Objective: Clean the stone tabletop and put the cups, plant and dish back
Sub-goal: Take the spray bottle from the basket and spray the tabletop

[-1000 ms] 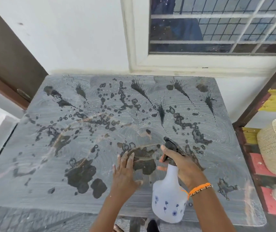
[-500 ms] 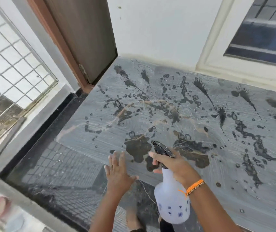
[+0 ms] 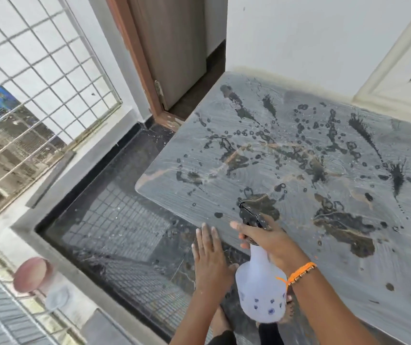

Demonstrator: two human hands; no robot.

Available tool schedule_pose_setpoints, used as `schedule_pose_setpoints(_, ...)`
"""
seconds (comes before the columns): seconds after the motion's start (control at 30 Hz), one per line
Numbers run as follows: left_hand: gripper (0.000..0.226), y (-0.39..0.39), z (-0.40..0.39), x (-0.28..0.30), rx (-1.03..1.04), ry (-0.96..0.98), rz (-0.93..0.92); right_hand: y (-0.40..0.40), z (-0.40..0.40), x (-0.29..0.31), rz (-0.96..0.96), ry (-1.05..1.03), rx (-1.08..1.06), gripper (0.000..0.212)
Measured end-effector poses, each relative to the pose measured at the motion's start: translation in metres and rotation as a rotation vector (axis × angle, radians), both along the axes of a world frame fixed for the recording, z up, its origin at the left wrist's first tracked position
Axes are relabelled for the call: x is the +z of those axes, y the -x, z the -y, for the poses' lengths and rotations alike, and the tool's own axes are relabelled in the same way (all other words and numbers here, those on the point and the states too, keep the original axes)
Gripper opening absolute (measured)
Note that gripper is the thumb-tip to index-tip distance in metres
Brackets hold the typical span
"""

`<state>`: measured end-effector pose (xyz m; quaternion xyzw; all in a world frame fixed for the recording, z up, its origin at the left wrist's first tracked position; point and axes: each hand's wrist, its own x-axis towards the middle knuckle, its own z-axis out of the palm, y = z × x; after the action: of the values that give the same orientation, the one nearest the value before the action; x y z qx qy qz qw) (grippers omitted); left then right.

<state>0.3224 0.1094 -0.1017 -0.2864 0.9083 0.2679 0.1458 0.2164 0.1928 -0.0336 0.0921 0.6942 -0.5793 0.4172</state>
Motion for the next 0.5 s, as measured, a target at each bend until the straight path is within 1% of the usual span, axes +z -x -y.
schedule_pose_setpoints(0.07,0.093,0.002,-0.010,-0.003,-0.102,0.004,-0.023,-0.008,-0.027,-0.004,0.027,0.039,-0.122,0.034)
schedule_pose_setpoints(0.13,0.093,0.003,-0.022,-0.004,-0.199,0.004,-0.034,-0.019,-0.051,-0.007,0.010,0.036,-0.158,0.037)
schedule_pose_setpoints(0.23,0.096,0.005,-0.040,-0.004,-0.342,0.025,-0.037,-0.028,-0.078,-0.020,-0.016,-0.115,-0.255,0.030)
schedule_pose_setpoints(0.3,0.097,0.007,-0.048,-0.004,-0.408,0.050,-0.031,-0.029,-0.092,-0.027,0.012,-0.227,-0.279,0.026)
schedule_pose_setpoints(0.33,0.097,0.008,-0.052,-0.003,-0.438,0.065,-0.018,-0.029,-0.102,-0.028,0.034,-0.243,-0.293,0.025)
schedule_pose_setpoints(0.37,0.096,0.009,-0.055,-0.002,-0.465,0.075,-0.005,-0.028,-0.112,-0.028,0.059,-0.213,-0.320,0.024)
schedule_pose_setpoints(0.43,0.094,0.012,-0.061,-0.002,-0.509,0.074,0.000,-0.030,-0.132,-0.025,0.114,-0.074,-0.368,0.022)
schedule_pose_setpoints(0.5,0.092,0.015,-0.071,-0.001,-0.587,0.073,-0.008,-0.037,-0.154,-0.021,0.145,0.058,-0.408,0.013)
